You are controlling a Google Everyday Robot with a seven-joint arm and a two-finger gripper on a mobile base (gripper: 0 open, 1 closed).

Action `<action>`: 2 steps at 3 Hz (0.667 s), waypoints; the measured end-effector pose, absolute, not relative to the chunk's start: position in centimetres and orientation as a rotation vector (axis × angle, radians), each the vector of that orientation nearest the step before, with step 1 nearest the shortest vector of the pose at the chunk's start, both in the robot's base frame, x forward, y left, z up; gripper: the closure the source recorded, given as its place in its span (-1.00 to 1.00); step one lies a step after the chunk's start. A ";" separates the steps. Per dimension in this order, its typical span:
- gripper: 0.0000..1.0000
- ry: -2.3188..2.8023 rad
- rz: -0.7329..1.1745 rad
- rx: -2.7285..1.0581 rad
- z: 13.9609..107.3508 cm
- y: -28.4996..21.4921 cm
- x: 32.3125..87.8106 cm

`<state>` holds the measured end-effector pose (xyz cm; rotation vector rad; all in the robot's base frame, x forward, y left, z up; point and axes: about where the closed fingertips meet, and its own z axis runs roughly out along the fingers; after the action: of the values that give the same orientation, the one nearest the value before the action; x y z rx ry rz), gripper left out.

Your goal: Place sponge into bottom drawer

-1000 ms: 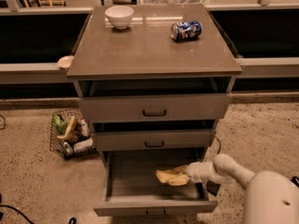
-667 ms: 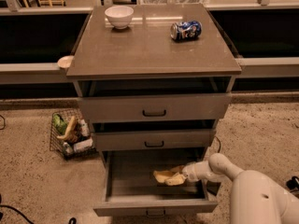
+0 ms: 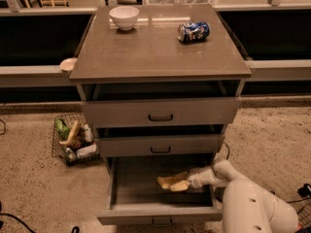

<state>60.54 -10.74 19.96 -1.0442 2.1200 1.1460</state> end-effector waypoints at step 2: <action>-1.00 2.110 1.176 -1.053 18.9 -10.2 60.8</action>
Offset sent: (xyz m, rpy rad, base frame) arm 0.0070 -0.0002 -0.0143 0.0281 0.0068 0.0174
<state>60.78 -10.16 18.85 -1.0525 2.1101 1.1758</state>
